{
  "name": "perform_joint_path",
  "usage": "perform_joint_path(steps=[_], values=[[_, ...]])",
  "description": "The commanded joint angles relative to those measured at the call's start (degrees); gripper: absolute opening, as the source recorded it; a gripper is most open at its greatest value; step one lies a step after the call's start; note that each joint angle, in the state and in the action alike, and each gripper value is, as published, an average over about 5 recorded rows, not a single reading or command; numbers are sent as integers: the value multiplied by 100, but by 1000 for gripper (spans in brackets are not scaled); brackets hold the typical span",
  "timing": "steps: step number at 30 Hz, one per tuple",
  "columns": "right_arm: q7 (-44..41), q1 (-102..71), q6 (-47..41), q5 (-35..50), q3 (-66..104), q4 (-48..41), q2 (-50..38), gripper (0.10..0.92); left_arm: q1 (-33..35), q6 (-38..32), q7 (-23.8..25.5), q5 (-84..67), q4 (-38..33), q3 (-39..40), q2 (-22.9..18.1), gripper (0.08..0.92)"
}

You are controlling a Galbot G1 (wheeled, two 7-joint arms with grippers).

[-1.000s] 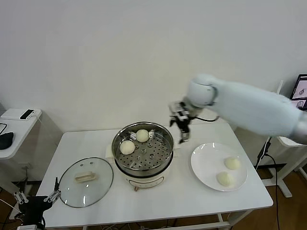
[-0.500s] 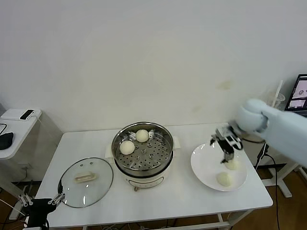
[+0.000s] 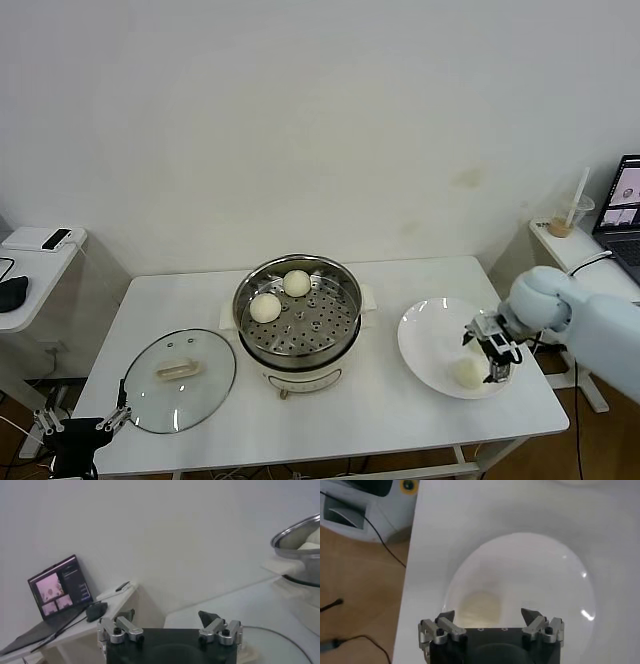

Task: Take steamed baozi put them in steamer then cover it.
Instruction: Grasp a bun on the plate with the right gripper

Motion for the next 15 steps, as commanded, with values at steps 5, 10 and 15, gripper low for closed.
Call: perform_joint_path(steps=[5, 10, 15], values=[[105, -686, 38, -328, 467, -688, 311, 823, -28, 6, 3, 10, 41, 9, -7, 823], [151, -677, 30, -328, 488, -886, 560, 823, -51, 7, 4, 11, 73, 10, 2, 823], [153, -635, -16, -323, 474, -992, 708, 823, -67, 7, 5, 9, 107, 5, 16, 823]])
